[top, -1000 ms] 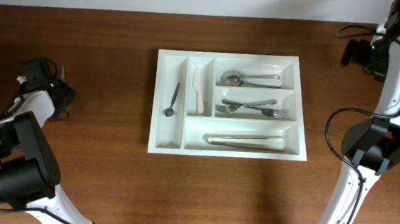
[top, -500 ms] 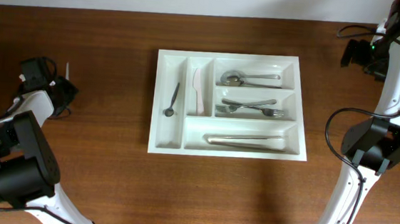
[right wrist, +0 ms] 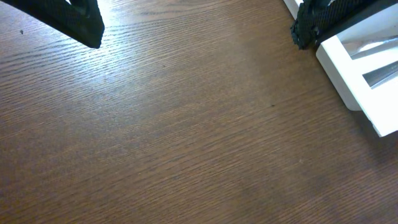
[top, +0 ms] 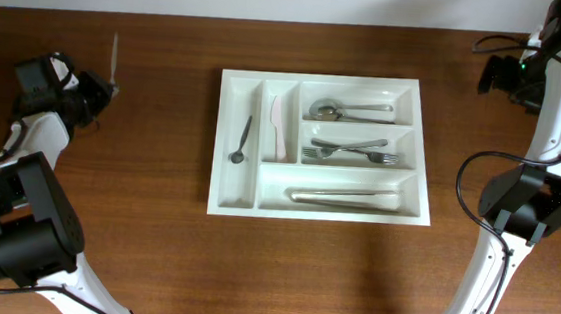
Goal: Pack container
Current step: 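Lift the fork with the left gripper and carry it to the tray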
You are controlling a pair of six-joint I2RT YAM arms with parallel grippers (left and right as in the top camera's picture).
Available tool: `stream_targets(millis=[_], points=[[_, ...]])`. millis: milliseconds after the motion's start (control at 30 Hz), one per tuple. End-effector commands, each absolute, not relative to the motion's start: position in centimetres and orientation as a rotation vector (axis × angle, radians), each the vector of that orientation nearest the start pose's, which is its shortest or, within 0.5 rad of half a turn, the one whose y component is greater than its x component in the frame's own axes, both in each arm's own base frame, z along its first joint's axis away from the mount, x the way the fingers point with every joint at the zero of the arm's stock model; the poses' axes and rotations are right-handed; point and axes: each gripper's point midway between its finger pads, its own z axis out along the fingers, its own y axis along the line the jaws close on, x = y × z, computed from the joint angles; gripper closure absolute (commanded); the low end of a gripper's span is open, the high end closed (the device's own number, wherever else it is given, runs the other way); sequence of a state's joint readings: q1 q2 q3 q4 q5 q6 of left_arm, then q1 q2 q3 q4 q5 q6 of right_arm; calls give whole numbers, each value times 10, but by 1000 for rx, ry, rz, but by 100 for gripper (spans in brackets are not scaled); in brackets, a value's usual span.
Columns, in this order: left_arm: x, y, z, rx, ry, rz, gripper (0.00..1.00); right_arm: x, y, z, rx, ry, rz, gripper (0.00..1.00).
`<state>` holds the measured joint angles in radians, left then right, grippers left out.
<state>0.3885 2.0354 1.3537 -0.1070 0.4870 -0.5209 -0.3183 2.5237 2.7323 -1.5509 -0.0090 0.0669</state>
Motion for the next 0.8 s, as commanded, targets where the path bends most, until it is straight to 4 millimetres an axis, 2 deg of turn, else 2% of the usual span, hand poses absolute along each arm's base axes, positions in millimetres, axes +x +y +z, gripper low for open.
stream_targets(millis=[0, 167, 300, 400, 467, 633, 767], points=[[526, 80, 140, -495, 2119, -886, 98, 495, -158, 150, 533, 2831, -26, 1], [514, 30, 164, -212, 2087, -1100, 98, 495, -158, 150, 533, 2831, -26, 2], [503, -4, 173, -60, 2070, -1234, 98, 495, -158, 150, 533, 2831, -26, 1], [498, -22, 174, -17, 2076, -1287, 98, 495, -158, 150, 533, 2831, -26, 1], [496, -34, 169, -27, 2110, -1302, 98, 495, -158, 150, 533, 2831, -26, 1], [484, -60, 129, -227, 2339, -1248, 98, 495, -158, 150, 533, 2831, -26, 1], [472, -82, 110, -379, 2478, -1216, 98, 495, -158, 150, 533, 2831, -26, 1]])
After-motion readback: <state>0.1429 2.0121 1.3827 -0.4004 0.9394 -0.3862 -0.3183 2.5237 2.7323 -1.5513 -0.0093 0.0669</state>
